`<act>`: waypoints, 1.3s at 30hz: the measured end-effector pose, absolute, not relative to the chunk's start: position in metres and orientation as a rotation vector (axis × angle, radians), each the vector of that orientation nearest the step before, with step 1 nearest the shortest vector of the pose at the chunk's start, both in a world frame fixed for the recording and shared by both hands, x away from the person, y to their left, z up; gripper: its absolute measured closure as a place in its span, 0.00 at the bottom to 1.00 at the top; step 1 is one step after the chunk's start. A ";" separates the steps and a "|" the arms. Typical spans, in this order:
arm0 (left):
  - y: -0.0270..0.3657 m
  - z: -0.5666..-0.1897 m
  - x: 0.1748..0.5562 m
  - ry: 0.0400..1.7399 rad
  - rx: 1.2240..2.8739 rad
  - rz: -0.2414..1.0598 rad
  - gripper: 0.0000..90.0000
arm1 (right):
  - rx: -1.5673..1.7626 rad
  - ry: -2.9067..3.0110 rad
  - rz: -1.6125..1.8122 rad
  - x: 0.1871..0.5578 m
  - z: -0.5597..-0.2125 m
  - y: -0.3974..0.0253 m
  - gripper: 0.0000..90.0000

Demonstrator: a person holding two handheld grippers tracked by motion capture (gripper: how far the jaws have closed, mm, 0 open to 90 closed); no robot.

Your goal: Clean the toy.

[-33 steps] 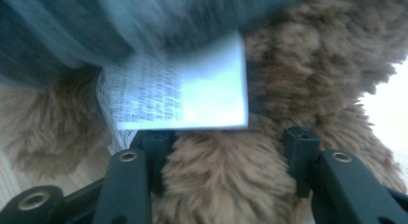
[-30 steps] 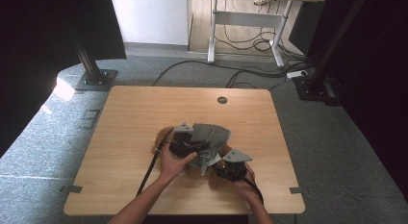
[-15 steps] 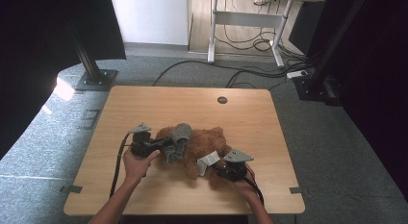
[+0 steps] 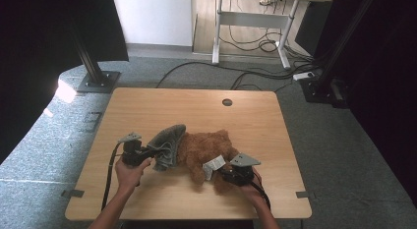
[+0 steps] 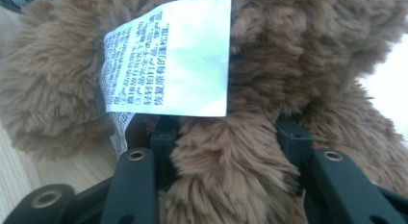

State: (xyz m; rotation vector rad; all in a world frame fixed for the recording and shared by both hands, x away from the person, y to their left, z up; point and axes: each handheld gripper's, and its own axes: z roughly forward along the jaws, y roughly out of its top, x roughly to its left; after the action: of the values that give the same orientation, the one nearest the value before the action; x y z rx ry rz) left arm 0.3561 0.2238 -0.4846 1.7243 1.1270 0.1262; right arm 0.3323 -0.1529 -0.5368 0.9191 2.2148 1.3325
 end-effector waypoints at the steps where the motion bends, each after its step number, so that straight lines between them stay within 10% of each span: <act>1: 0.224 -0.485 0.356 1.127 1.724 0.126 0.92 | 0.919 2.215 1.332 0.332 -0.537 -0.153 0.58; 6: 0.228 -0.491 0.348 1.126 1.724 0.125 0.92 | 0.900 2.237 1.404 0.325 -0.526 -0.163 0.34; 14: 0.226 -0.500 0.339 1.117 1.738 0.107 0.92 | 0.943 2.200 1.548 0.324 -0.506 -0.170 0.29; 23: 0.224 -0.514 0.340 1.156 1.787 0.084 0.92 | 0.943 2.328 1.263 0.328 -0.528 -0.141 0.53; 39: 0.180 -0.468 0.344 0.975 1.763 0.055 0.92 | 0.942 2.300 1.277 0.331 -0.535 -0.142 0.62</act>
State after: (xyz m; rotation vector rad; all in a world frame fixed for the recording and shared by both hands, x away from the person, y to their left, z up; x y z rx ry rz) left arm 0.3437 0.1804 -0.4681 1.7628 0.9751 0.0552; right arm 0.3309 -0.1423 -0.5348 0.9415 2.2998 1.2769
